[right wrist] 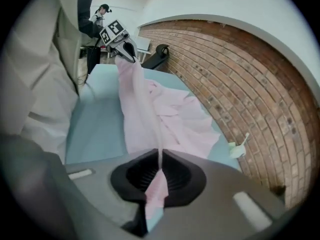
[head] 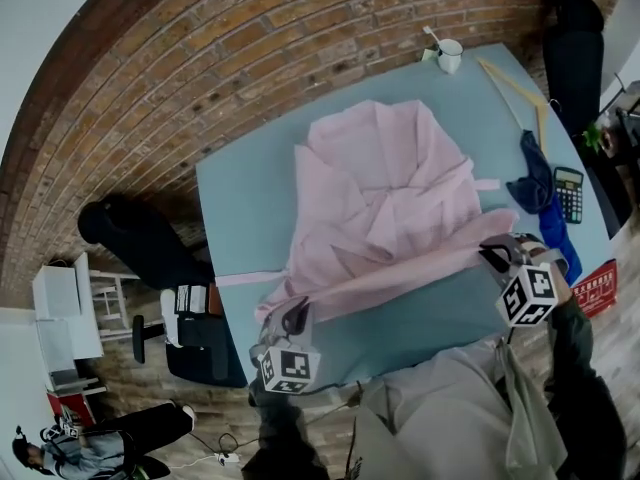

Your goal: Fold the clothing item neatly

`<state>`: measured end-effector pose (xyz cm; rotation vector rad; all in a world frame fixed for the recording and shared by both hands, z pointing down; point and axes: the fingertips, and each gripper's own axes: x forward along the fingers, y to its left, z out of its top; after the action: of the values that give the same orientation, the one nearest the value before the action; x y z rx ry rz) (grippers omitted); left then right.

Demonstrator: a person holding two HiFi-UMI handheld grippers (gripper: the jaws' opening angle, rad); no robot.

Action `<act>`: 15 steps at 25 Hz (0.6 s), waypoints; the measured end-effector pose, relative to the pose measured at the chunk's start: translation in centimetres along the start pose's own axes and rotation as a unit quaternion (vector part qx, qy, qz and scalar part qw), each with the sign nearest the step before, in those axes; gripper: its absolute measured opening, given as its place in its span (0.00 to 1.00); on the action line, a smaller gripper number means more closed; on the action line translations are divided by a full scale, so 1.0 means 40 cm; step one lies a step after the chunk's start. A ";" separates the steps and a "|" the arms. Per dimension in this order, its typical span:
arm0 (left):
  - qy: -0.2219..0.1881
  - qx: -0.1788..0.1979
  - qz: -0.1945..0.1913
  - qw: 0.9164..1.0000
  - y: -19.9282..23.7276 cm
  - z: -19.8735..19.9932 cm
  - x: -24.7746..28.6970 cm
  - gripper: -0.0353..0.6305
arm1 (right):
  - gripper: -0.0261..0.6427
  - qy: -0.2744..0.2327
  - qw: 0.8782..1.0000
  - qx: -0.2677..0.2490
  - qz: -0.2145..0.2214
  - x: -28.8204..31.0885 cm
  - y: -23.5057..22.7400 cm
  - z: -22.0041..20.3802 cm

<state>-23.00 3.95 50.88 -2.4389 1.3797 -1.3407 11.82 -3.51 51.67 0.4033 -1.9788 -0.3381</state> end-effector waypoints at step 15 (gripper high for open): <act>0.006 -0.011 0.082 0.997 0.507 0.143 0.394 0.08 | 0.06 0.018 0.993 -0.016 -0.113 0.331 -0.568 0.115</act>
<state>-29.21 -21.57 49.40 -2.2763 1.5652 -1.3126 5.32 -29.40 51.22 0.6108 -1.8934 -0.5016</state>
